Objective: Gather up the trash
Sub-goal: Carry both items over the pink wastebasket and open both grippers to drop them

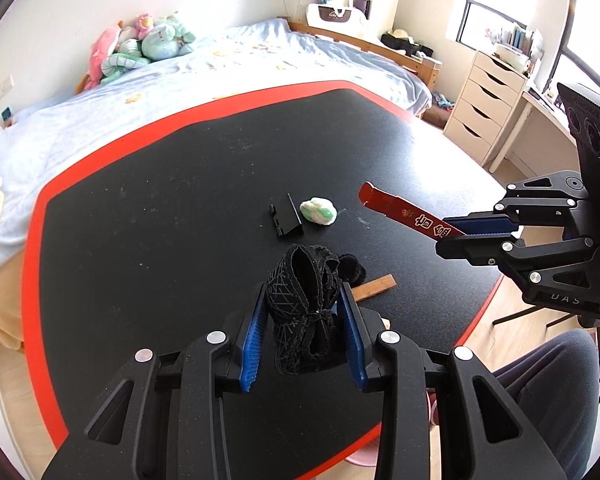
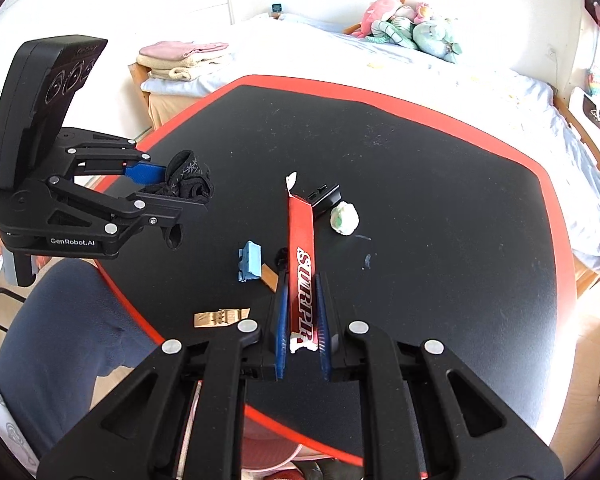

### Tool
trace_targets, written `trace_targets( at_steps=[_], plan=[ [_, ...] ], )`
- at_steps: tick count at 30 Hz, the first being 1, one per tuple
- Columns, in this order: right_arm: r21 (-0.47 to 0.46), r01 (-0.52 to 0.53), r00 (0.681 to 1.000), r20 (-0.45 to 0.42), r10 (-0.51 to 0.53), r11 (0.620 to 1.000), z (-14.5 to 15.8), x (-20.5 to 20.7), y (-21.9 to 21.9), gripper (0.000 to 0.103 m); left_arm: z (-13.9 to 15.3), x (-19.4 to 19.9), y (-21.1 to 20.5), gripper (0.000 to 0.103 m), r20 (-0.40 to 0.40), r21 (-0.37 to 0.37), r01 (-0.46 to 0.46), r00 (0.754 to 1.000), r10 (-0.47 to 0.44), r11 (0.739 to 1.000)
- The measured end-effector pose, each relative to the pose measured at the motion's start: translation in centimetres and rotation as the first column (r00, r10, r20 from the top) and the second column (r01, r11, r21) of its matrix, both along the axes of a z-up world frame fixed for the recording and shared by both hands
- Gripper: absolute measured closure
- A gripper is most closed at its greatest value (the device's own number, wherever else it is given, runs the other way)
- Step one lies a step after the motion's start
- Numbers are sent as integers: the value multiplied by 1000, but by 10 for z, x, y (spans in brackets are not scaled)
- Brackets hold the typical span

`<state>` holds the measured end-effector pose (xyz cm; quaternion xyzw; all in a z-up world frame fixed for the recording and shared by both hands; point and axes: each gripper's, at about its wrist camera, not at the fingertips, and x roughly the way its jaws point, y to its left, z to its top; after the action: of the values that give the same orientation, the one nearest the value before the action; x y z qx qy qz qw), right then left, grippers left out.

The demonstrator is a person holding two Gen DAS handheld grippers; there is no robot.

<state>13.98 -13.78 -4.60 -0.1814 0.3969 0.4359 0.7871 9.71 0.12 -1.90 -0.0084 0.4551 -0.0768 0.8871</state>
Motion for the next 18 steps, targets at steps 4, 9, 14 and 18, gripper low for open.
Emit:
trace_targets(
  at_steps=[4,9,14,18],
  plan=[
    [37,28,1000,-2,-28,999,12,-17,-9,91,7,-16,-9,68,21,-1,27,999,-27,1000],
    [76,49,999,5,-50,996,21,-41,-24,90,14,-35,-20,68,40,-13,53,998,-53,999],
    [94,74,996,34,-77,993,27,-70,-40,90,14,-53,-33,68,50,-22,82,995,-81,996],
    [76,87,995,47,-90,993,19,-96,-48,90,7,-67,-42,68,46,-33,99,994,-97,995]
  ],
)
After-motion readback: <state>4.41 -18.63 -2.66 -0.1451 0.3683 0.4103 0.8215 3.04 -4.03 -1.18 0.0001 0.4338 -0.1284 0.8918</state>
